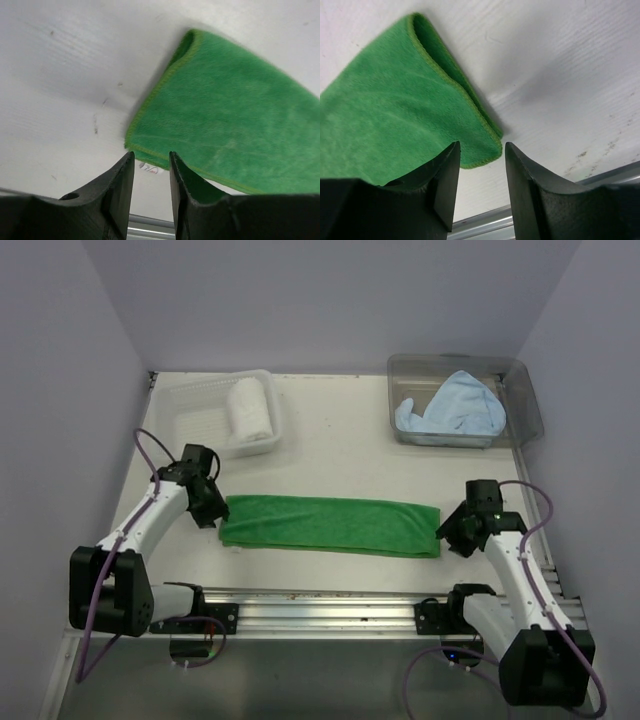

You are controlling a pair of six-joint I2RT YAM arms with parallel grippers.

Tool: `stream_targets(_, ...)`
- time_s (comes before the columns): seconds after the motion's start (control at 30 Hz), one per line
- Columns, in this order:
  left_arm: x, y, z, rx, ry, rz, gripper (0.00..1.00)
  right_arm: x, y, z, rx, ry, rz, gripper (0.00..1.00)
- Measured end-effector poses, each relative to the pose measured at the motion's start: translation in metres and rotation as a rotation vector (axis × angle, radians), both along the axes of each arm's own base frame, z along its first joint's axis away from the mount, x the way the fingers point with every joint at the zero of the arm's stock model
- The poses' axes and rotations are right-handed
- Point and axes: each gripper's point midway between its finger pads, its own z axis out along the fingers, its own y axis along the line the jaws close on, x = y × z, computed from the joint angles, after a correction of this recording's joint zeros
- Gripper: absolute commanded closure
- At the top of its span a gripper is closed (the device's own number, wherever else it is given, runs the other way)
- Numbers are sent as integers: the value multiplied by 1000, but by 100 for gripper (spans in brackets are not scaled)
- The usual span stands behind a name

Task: Roll the towels
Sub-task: Fold the towel

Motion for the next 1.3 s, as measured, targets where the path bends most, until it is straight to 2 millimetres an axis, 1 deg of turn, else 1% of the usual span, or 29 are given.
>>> stream_targets(0.07,12,-8,9,-21,-45,-27,64,11,-2,6,-10,-12,9,56)
stream_targets(0.13,22,-19,17,-44,-81,-62,64,21,-3,7,-21,-12,25,56)
stream_targets(0.2,31,-32,22,-72,-107,-103,64,28,-5,3,-35,9,48,55)
stream_targets(0.23,35,-37,21,-83,-112,-119,65,31,-6,-1,-41,24,63,54)
stream_targets(0.33,39,-41,11,-92,-93,-136,66,33,-7,-16,-50,78,106,53)
stream_targets(0.4,40,-43,1,-93,-61,-137,66,35,-6,-24,-47,102,128,53)
stream_targets(0.53,35,-45,-17,-102,-4,-147,66,43,-3,-32,-36,98,152,52)
stream_targets(0.6,32,-45,-23,-106,15,-148,66,47,-2,-35,-32,88,158,54)
stream_targets(0.63,31,-45,-25,-105,22,-148,66,48,-2,-37,-32,87,160,56)
stream_targets(0.73,28,-43,-33,-92,43,-143,66,48,-4,-40,-39,93,166,70)
stream_targets(0.77,27,-42,-36,-88,47,-141,66,49,-5,-40,-43,93,164,82)
stream_targets(0.87,23,-39,-42,-84,65,-133,67,51,-5,-40,-44,78,162,100)
stream_targets(1.07,24,-38,-44,-92,69,-126,67,51,-9,-37,-70,47,145,100)
stream_targets(1.3,24,-38,-45,-97,74,-123,67,52,-14,-27,-98,10,137,100)
